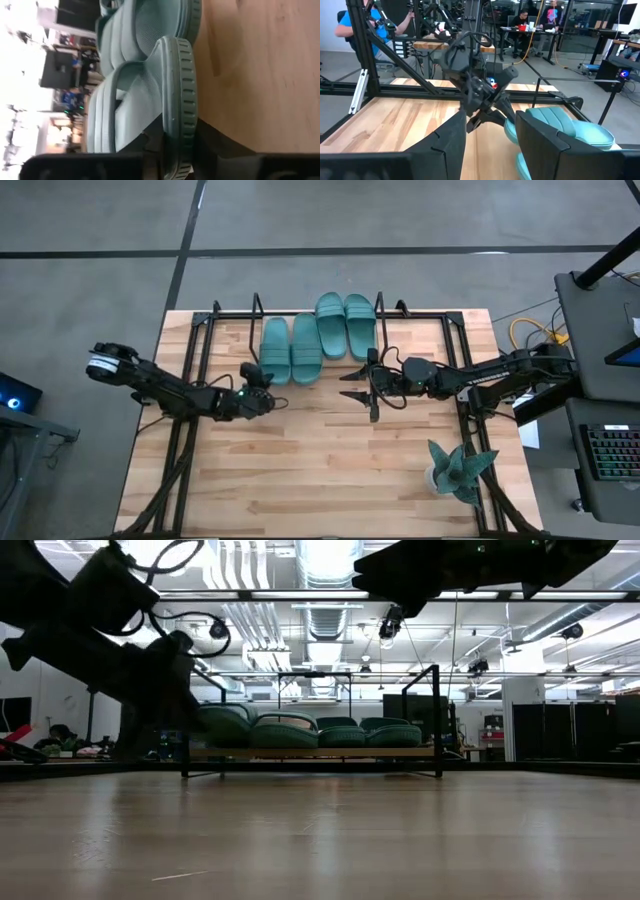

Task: Pick and place slides into the shelf
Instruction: Put the blue slide on the shelf, then return to Home Position

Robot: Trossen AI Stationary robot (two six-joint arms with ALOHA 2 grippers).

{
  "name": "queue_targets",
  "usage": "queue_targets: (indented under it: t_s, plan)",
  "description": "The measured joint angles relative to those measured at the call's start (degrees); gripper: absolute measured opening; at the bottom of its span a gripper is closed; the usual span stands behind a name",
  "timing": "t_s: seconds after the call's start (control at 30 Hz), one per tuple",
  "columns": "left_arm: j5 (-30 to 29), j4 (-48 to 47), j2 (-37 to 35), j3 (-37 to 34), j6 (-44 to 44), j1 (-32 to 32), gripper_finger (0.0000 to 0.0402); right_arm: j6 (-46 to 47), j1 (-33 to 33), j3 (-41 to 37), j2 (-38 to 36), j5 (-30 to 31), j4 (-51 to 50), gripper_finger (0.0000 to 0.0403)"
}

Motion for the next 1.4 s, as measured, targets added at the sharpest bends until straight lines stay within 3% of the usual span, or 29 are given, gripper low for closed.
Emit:
queue_targets:
  t_s: [0.23, 0.4, 0.77, 0.93, 1.2, 1.4]
  plan:
    - [8.7, -0.4, -0.2, -0.1, -2.3, 2.8, 0.0119, 0.0, 0.0, 0.0, 0.0, 0.0, 0.0, 0.0161]
    - [11.0, -0.5, -0.6, -0.1, -2.9, 4.0, 0.0164, 0.0, 0.0, 0.0, 0.0, 0.0, -0.1, 0.0159]
    - [13.4, -10.2, -3.3, 0.9, -17.2, 4.5, 0.0254, 0.0, 0.0, 0.0, 0.0, 0.0, -0.2, 0.0160]
    - [15.8, -10.5, -6.3, 2.7, -17.3, 4.4, 0.0269, 0.1, 0.0, 0.0, 0.0, 0.0, -0.5, 0.0161]
    - [25.1, -14.5, -14.0, 4.7, -19.5, 4.4, 0.0270, 0.1, 0.0, 0.0, 0.1, 0.0, -1.8, 0.0161]
    - [41.1, -13.3, -21.0, 6.7, -28.7, 4.4, 0.0268, 0.1, 0.0, 0.0, 0.1, 0.0, -1.8, 0.0160]
